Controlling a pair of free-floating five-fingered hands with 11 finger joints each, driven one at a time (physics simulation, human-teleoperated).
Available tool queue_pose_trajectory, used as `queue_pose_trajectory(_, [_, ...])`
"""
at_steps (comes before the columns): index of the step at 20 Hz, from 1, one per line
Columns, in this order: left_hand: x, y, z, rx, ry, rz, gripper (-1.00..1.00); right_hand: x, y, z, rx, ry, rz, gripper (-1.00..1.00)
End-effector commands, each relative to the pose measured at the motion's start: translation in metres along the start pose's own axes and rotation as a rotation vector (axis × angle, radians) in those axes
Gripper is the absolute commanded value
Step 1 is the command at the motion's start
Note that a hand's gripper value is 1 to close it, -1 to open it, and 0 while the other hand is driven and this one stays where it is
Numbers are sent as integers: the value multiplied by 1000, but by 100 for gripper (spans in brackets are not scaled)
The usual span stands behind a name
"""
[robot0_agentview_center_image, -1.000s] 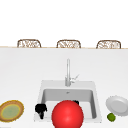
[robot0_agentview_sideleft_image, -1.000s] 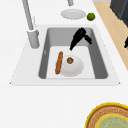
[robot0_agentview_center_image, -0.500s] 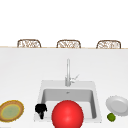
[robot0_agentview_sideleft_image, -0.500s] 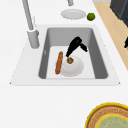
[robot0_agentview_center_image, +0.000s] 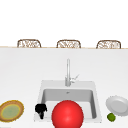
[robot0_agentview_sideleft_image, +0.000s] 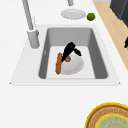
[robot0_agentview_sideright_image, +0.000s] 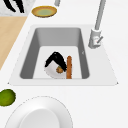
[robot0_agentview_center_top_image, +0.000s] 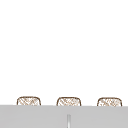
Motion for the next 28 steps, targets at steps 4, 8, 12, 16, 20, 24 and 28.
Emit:
queue_pose_trajectory(4, [0, 0, 0, 0, 0, 0, 0, -6, 6, -21, 0, -26, 8, -100])
queue_pose_trajectory(8, [0, 0, 0, 0, 0, 0, 0, -16, 21, 4, -18, -71, -26, -100])
queue_pose_trajectory(12, [0, 0, 0, 0, 0, 0, 0, -14, 25, 8, -62, -88, -4, 100])
queue_pose_trajectory(16, [0, 0, 0, 0, 0, 0, 0, -20, 25, 14, -213, -93, -15, 100])
queue_pose_trajectory(20, [0, 0, 0, 0, 0, 0, 0, -20, 20, 12, -299, -75, -11, 100])
queue_pose_trajectory(24, [0, 0, 0, 0, 0, 0, 0, -20, 19, 9, -334, -74, -14, 100])
queue_pose_trajectory(28, [0, 0, 0, 0, 0, 0, 0, -19, 19, 6, -309, -72, -26, -100])
